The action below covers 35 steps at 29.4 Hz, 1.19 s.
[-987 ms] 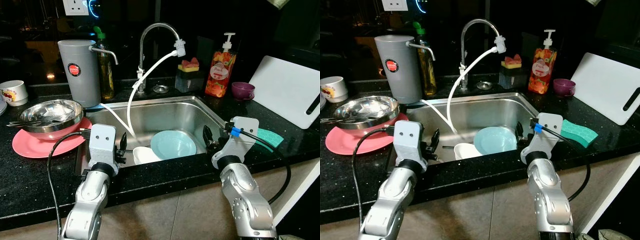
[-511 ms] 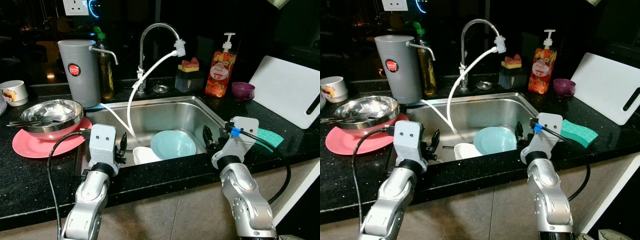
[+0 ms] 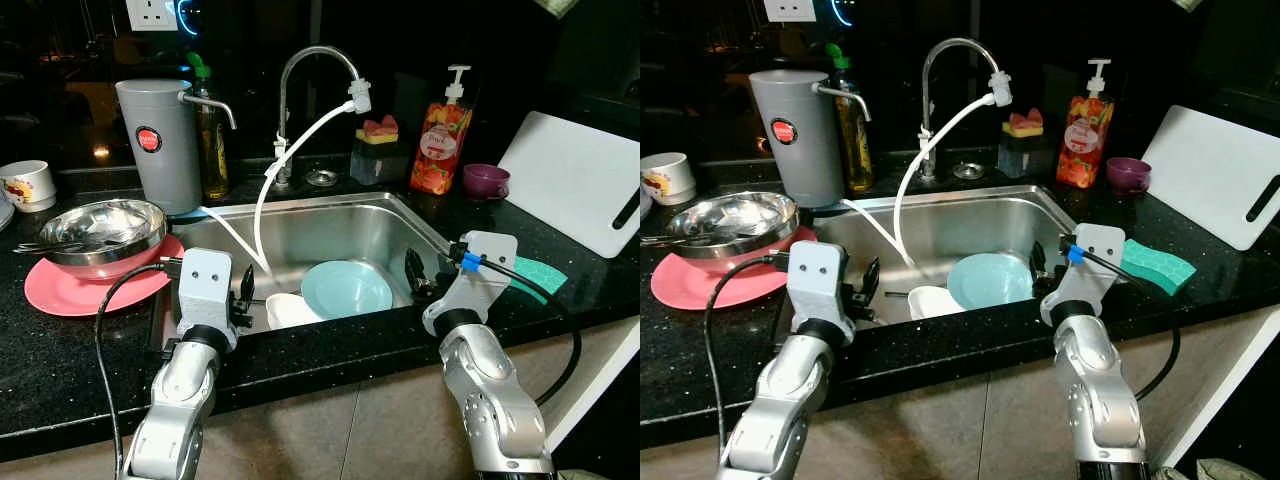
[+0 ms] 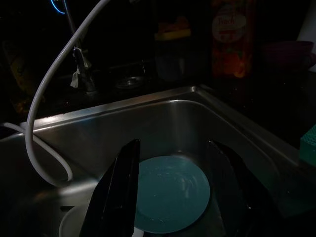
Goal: Kitchen organization
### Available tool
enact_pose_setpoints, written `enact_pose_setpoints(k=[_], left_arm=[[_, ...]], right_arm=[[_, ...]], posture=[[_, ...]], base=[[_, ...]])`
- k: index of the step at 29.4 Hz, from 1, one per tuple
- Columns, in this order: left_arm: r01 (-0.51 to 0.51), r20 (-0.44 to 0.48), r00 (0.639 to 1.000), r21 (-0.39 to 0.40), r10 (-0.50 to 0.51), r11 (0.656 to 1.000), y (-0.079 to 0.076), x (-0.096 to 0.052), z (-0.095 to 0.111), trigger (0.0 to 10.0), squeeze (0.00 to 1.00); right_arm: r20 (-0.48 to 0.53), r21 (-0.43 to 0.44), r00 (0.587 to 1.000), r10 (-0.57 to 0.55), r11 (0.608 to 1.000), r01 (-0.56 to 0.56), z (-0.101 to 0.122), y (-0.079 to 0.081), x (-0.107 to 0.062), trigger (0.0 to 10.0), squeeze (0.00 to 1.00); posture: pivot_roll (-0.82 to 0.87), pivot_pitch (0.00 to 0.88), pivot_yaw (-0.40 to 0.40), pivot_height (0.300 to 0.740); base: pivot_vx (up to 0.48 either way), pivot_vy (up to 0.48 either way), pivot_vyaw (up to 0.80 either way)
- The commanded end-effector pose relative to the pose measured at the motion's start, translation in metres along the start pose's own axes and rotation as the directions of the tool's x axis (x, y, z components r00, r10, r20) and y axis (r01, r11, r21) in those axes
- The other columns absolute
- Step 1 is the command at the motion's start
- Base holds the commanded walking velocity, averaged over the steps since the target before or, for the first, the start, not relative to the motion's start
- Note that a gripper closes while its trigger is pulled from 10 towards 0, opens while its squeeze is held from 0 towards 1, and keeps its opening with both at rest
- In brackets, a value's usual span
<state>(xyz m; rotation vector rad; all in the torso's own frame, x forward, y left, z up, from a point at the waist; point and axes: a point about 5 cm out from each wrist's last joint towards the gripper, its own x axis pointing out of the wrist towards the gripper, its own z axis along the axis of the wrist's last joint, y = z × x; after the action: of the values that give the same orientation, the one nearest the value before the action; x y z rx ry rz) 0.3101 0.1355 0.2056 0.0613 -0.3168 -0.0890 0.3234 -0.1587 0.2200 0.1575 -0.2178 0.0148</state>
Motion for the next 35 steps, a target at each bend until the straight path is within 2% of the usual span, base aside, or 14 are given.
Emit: enact_pose_setpoints(k=[1, 35], left_arm=[[0.006, -0.015, 1.000, 0.004, -0.006, 1.000, -0.0009, -0.0007, -0.0042, 10.0, 0.00], [0.004, -0.018, 1.000, -0.008, -0.004, 1.000, -0.0057, -0.0015, -0.0052, 10.0, 0.00]], right_arm=[[-0.010, 0.009, 1.000, -0.007, 1.000, 0.008, -0.0027, -0.0014, -0.0011, 10.0, 0.00], [-0.011, 0.009, 1.000, -0.007, 1.000, 0.007, -0.0006, -0.0024, -0.0003, 10.0, 0.00]], posture=[[0.08, 0.051, -0.043, 0.740], [0.07, 0.055, -0.057, 0.740]], base=[[0.000, 0.000, 0.00], [0.000, 0.000, 0.00]])
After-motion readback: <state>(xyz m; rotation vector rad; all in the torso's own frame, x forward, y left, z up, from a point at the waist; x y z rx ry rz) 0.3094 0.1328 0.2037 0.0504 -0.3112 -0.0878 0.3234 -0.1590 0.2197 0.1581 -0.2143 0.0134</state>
